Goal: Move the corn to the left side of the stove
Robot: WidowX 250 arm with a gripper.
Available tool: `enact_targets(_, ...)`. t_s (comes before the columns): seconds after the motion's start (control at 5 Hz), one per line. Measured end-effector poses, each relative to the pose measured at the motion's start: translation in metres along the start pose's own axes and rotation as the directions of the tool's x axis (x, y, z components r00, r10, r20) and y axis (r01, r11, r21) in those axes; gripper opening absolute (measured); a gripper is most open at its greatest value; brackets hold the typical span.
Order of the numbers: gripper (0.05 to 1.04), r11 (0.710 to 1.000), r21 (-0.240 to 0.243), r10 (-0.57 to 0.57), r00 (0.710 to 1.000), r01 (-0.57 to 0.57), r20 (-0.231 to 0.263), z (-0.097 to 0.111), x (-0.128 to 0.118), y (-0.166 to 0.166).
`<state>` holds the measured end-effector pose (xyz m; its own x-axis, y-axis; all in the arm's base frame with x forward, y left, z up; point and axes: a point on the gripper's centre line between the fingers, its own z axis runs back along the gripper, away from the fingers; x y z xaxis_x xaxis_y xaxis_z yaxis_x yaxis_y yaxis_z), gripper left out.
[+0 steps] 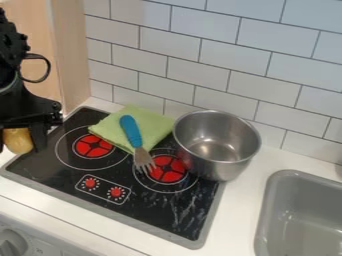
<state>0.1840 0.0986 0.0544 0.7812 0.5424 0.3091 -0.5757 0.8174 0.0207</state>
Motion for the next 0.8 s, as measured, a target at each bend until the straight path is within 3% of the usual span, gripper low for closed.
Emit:
enact_targets(0.4, 0.631, 0.996, -0.083, 0.015, 1.0, -0.015, -0.004, -0.036, 0.014, -0.011)
enact_targets(0.8, 0.631, 0.992, -0.12, 0.041, 0.999, -0.038, 0.017, -0.06, 0.027, -0.02)
